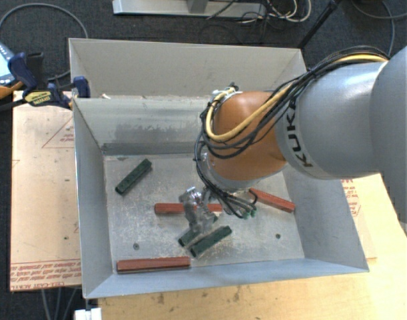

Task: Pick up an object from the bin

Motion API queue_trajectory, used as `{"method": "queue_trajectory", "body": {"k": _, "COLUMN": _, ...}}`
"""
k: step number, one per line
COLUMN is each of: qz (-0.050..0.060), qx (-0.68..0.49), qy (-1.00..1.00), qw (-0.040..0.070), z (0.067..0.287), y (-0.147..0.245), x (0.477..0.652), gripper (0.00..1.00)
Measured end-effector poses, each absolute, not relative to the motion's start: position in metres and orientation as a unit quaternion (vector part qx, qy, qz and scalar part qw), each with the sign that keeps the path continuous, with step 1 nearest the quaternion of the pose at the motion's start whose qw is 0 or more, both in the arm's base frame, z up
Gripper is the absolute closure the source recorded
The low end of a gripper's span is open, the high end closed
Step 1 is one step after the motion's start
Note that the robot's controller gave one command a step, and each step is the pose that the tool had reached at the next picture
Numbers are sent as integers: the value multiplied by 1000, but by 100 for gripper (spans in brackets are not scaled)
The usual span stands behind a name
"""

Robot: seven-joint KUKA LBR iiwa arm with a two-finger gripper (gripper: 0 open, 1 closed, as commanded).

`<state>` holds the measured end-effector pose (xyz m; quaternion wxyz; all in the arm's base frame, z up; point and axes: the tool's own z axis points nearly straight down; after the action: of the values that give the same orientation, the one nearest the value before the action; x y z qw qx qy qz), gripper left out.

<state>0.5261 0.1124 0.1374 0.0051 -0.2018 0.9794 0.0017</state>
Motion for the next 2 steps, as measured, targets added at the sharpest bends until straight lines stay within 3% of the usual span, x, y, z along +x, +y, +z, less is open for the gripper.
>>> {"method": "queue_trajectory", "body": {"k": 1, "qz": 1, "qx": -200, "qy": 980, "qw": 1, "z": 134, "y": 109, "x": 524, "gripper": 0}}
{"method": "queue_trajectory", "body": {"k": 2, "qz": 0, "qx": -216, "qy": 976, "qw": 2, "z": 68, "y": 43, "x": 536, "gripper": 0}}
